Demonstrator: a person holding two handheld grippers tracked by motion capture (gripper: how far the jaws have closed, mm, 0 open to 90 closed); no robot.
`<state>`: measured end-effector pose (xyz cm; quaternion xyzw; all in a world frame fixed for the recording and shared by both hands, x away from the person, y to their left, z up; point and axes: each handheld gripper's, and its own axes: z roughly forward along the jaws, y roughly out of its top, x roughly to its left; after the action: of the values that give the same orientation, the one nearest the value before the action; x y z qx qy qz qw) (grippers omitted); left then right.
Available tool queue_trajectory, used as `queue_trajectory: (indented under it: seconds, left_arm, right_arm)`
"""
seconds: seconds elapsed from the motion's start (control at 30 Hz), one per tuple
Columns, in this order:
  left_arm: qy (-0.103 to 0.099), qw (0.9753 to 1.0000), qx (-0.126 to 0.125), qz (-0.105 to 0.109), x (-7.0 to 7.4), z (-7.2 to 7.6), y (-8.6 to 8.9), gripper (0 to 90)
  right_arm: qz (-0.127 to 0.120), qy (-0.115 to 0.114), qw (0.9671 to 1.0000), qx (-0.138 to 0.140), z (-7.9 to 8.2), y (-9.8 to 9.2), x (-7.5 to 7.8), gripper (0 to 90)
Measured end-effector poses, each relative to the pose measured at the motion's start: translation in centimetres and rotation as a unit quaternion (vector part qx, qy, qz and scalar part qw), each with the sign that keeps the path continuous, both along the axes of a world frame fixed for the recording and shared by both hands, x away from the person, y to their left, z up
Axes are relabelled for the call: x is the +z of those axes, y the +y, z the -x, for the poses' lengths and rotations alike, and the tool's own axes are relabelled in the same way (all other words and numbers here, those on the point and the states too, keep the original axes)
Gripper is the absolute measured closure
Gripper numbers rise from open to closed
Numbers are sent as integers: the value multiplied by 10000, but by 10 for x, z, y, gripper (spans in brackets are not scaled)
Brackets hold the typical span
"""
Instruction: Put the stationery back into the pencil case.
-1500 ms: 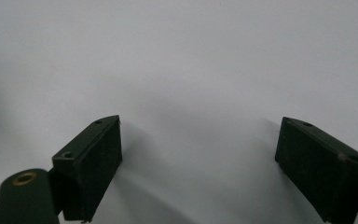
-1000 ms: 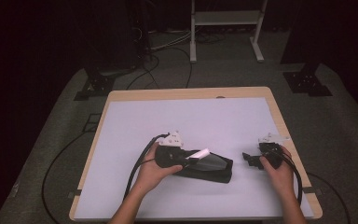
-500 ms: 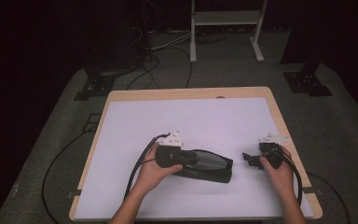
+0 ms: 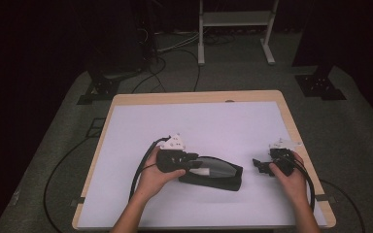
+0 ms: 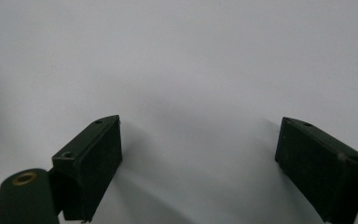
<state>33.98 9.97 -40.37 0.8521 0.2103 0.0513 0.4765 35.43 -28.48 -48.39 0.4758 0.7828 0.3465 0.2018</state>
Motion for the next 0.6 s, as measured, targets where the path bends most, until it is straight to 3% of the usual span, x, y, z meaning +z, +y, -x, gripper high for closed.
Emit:
queue_trajectory:
  seconds: [0.13,0.23,0.33,0.6]
  left_arm:
    - [-78,9999,136,63,3,-2,8,548]
    - [-122,9996,233,113,6,-2,16,559]
    - [-166,9993,327,81,8,-3,25,607]
    - [-183,9983,551,52,8,-7,40,619]
  right_arm:
    - [9,3,10000,-5,0,0,0,147]
    - [37,28,10000,50,3,1,5,307]
    - [-81,133,9996,220,7,2,9,366]
    - [-270,198,9977,583,27,6,18,379]
